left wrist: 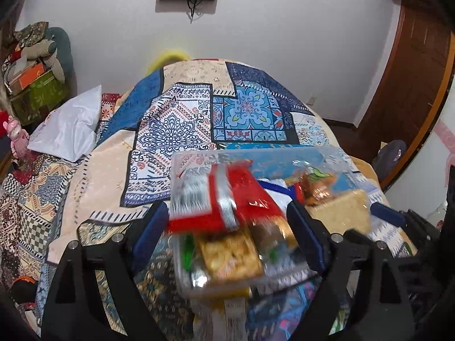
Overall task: Organize snacks
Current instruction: 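Grasp the white-yellow snack bag with the left gripper while the right grasps the green pea bag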
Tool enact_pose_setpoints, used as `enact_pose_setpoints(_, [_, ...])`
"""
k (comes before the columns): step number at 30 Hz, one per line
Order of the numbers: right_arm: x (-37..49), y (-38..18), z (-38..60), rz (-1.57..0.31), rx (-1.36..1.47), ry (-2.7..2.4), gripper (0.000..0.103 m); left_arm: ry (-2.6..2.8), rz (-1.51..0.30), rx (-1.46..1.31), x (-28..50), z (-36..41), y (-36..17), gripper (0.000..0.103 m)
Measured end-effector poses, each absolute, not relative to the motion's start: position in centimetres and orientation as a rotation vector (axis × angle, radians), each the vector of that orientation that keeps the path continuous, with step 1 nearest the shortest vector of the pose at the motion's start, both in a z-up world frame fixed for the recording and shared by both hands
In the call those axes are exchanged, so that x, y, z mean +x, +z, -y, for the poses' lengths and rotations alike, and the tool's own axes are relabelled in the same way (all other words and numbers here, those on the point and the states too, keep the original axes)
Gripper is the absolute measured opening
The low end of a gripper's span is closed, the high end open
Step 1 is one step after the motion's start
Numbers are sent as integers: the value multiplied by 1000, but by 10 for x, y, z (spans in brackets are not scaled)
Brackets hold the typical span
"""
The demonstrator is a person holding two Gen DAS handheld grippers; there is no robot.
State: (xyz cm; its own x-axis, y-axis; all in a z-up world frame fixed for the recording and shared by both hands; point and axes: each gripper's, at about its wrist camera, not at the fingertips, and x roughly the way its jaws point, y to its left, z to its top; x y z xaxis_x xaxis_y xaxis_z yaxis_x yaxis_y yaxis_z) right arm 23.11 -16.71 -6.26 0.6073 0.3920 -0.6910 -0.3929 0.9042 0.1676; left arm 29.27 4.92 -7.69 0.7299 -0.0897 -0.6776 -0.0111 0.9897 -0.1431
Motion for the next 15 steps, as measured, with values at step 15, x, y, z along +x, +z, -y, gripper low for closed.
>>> enact_pose_setpoints(15, [165,-66,182,-847,6,509,89,-39,-804,-85,195,-41,-93,87])
